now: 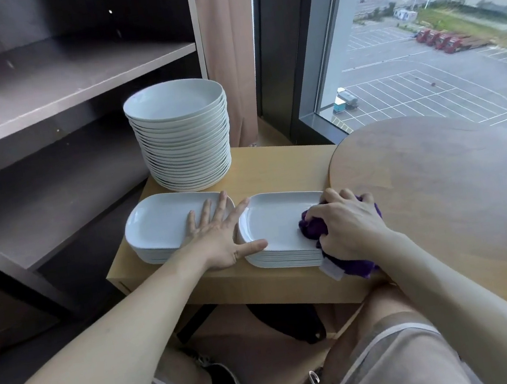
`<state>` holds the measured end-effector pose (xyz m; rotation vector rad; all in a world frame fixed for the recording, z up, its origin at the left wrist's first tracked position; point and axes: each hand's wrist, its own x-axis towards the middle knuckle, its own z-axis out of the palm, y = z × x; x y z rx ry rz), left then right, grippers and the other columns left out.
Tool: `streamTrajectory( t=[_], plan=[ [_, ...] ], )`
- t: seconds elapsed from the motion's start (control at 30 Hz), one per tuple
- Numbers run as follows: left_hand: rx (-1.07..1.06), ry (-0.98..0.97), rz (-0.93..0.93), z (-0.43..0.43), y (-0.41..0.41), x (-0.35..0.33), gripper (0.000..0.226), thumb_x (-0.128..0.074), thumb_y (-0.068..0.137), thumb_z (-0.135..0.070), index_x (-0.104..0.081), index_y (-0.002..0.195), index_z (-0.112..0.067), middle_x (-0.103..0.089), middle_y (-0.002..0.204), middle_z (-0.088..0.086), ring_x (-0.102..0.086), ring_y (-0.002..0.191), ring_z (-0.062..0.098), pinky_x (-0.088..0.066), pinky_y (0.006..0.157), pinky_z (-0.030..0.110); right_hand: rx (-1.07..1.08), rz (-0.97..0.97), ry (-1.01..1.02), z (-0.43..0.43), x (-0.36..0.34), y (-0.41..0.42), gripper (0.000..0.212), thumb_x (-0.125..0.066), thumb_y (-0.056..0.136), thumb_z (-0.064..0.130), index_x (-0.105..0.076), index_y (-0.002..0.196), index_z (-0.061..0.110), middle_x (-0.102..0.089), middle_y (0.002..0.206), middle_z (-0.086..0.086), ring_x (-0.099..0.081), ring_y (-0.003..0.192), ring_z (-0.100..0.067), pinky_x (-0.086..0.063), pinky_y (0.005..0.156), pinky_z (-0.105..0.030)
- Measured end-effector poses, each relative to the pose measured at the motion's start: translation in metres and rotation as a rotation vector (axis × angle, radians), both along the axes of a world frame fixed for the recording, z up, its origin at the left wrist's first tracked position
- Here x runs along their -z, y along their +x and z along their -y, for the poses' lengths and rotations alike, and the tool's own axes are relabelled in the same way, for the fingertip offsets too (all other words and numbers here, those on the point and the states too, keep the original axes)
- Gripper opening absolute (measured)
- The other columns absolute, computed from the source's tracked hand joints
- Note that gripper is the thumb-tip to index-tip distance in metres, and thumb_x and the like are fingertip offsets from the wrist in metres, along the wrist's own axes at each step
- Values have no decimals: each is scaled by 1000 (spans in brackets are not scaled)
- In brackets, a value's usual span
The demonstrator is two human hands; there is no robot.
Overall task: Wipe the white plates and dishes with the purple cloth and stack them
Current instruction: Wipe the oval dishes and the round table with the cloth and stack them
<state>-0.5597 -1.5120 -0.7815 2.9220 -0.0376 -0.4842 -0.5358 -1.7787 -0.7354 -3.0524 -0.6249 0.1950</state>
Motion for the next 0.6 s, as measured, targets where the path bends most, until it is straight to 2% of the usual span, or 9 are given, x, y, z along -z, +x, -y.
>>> streamTrajectory(
  t=[0.17,0.37,0.6],
  plan=[
    [13,3,-12,0,2,1,114,-25,60,-103,27,150,-57,40,162,-3,33,151,26,16,121,58,-112,-73,75,-18,-5,-15,45,-57,77,28,-63,118,46,-46,116,15,-40,119,-20,-27,97,-45],
    [25,-28,-30,-2,3,2,136,-34,37,-112,31,145,-61,44,159,-4,35,150,27,18,120,58,-179,-53,165,-50,1,-11,40,-62,84,31,-63,120,48,-47,119,14,-41,120,-19,-29,105,-49],
    [8,-34,6,2,1,2,129,-43,50,-108,26,148,-60,39,162,-4,32,151,27,15,122,59,-181,-2,168,-73,8,8,40,-59,90,35,-60,130,45,-48,126,6,-43,113,-24,-35,97,-50]
  ],
)
